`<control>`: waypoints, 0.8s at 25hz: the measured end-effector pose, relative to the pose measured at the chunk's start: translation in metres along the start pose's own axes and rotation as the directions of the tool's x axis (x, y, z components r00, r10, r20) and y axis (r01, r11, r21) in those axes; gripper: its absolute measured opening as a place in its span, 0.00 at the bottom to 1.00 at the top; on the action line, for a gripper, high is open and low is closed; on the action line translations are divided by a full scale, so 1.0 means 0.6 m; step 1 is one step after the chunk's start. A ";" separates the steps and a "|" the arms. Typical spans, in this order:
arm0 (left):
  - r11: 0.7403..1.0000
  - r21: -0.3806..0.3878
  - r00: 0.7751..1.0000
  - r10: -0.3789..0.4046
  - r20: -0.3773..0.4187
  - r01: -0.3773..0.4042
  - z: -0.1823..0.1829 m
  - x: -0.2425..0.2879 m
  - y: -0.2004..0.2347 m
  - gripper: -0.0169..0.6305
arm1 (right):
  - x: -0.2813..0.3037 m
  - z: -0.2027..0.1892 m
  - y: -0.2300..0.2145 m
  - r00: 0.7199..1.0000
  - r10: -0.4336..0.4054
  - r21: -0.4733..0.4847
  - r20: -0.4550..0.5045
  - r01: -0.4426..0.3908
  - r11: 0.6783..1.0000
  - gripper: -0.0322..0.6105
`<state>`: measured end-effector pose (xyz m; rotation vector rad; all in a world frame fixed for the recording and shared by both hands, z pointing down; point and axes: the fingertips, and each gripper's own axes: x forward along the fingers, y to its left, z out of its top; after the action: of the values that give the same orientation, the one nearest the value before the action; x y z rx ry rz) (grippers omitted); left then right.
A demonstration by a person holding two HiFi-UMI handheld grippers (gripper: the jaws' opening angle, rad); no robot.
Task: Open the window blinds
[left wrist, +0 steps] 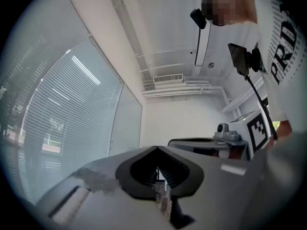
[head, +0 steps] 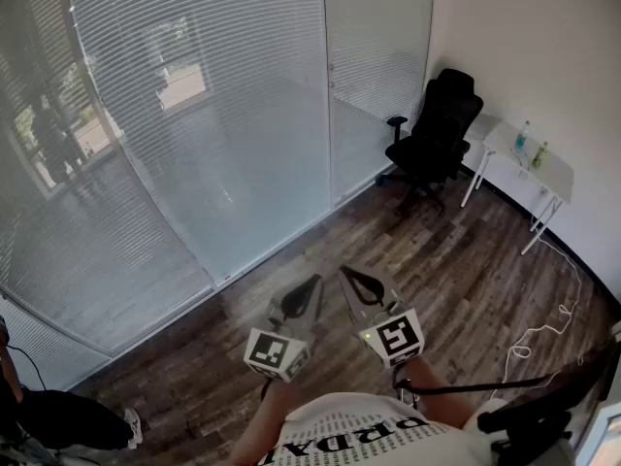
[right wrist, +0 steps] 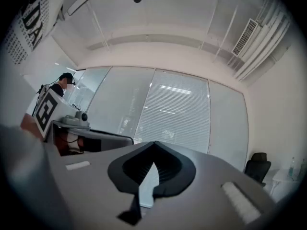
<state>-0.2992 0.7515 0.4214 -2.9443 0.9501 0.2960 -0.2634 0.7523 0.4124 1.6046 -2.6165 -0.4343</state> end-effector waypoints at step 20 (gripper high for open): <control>1.000 0.022 1.000 -0.017 -0.003 0.017 -0.003 -0.008 0.021 0.02 | 0.009 -0.038 0.016 0.998 -0.017 0.073 -0.068 0.022 0.997 0.06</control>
<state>-0.3100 0.7438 0.4245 -2.9318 0.9219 0.2787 -0.2702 0.7465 0.4363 1.6369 -2.5980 -0.2819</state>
